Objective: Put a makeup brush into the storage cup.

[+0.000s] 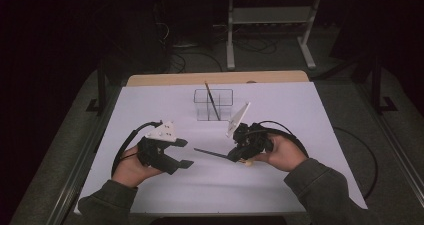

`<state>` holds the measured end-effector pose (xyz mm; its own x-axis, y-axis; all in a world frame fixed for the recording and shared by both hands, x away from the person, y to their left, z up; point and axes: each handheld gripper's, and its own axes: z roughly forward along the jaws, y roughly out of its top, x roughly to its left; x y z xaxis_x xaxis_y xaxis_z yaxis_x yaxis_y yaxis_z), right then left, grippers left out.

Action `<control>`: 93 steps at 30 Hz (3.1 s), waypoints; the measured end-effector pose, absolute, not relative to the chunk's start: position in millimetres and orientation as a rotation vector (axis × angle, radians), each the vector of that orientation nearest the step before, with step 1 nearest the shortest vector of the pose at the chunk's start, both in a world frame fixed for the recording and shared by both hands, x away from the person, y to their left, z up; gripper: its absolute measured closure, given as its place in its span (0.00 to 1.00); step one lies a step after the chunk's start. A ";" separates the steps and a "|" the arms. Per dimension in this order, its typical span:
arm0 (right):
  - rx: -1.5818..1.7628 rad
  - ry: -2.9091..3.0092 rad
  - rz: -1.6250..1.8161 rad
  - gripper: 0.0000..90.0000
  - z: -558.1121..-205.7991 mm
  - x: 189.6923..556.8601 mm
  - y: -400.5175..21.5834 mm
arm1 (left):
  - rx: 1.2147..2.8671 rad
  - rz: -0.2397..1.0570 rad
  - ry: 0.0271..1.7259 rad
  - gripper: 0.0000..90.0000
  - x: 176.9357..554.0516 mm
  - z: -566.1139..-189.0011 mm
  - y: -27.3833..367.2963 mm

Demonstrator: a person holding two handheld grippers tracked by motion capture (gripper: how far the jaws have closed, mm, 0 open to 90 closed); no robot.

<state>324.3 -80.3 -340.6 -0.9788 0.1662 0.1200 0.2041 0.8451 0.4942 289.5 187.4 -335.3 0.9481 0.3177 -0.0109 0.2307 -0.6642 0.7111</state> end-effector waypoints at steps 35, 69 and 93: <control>-0.109 -2.914 -0.785 0.92 -352.8 306.5 -54.4 | 2.477 -0.013 0.229 0.72 288.8 -352.5 163.0; -0.012 -2.910 -0.810 0.86 -349.9 303.6 -55.7 | 2.511 -0.112 0.126 0.94 284.7 -361.2 160.3; 0.015 -2.838 -0.777 0.92 -350.0 311.2 -65.6 | 2.495 -0.059 0.123 0.82 282.7 -357.1 163.7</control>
